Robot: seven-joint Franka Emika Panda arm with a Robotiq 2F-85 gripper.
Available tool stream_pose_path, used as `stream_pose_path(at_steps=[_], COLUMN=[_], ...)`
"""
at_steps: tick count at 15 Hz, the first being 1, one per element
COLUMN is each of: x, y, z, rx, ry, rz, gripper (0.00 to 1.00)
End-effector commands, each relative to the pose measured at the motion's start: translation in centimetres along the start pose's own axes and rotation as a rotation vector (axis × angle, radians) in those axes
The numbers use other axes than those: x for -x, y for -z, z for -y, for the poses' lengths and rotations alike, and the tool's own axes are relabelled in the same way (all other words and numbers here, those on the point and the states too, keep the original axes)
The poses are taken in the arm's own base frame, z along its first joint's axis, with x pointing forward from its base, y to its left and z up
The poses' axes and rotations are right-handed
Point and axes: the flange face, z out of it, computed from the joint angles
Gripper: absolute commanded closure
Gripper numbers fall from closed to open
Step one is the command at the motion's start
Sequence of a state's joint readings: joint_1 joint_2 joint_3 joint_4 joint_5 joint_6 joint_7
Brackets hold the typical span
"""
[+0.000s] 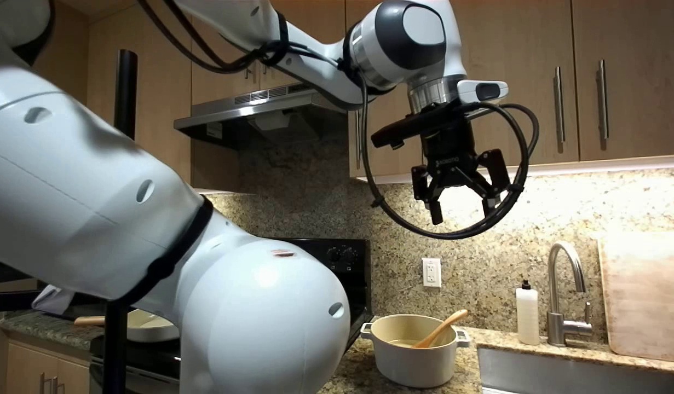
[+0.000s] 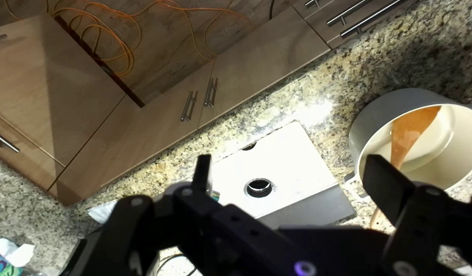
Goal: Use the cooking stick to stir the contents in the white pot
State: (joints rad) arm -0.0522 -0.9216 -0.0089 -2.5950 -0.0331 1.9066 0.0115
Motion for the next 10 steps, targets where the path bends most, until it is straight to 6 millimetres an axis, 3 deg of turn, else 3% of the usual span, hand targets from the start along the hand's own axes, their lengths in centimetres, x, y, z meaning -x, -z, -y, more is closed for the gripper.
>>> stream_pose_path(at_steps=[1, 3, 5, 10], x=[-3.8, -6.1, -8.8, -14.3], y=[1.0, 1.2, -0.1, -5.2], z=[0.5, 0.8, 1.1, 2.5], rx=[0.030, 0.021, -0.038, -0.178], ry=[0.102, 0.175, 0.270, 0.459], rz=[0.008, -0.004, -0.030, -0.072], gripper=[0.00, 0.00, 0.00, 0.00])
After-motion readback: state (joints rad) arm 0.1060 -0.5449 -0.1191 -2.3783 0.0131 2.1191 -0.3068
